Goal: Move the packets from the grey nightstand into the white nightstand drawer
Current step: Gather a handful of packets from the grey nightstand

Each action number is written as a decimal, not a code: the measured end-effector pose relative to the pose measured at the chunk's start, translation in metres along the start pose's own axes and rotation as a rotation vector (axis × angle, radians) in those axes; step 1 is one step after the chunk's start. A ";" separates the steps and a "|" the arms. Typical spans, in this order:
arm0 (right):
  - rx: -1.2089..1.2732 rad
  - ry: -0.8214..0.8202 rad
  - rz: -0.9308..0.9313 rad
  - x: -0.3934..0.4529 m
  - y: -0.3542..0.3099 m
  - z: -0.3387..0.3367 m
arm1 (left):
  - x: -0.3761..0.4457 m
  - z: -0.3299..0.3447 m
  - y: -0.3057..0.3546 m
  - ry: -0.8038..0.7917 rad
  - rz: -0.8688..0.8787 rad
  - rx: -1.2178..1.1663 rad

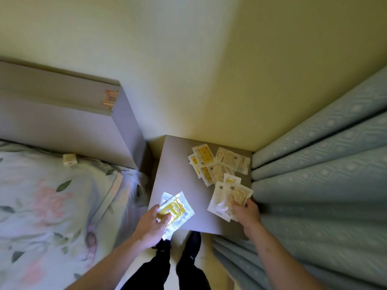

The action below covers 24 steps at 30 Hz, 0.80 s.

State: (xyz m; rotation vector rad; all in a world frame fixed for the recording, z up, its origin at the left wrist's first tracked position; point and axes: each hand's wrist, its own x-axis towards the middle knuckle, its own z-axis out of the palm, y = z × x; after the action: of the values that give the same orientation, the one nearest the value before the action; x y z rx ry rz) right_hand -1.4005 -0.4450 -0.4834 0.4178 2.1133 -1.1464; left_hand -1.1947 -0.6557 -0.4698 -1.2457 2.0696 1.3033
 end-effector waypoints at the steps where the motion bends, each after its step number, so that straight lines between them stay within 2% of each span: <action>1: 0.031 0.002 0.010 -0.014 0.002 -0.003 | -0.010 -0.006 0.003 -0.009 -0.013 -0.011; 8: 0.244 -0.029 0.014 -0.086 0.009 -0.034 | -0.067 -0.037 0.008 0.017 0.052 -0.147; 13: 0.275 -0.146 -0.033 -0.127 0.010 -0.048 | -0.100 -0.046 0.020 0.013 0.097 -0.166; 19: 0.249 -0.316 -0.055 -0.144 0.004 -0.052 | -0.149 -0.032 0.018 0.183 0.143 -0.251; 24: 0.117 -0.487 -0.110 -0.148 0.008 -0.057 | -0.204 -0.002 -0.006 0.326 0.052 -0.339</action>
State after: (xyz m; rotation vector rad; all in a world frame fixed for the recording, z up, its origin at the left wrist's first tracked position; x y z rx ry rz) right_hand -1.3142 -0.3877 -0.3629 0.0608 1.6654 -1.2879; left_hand -1.0818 -0.5616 -0.3281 -1.6550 2.1679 1.6166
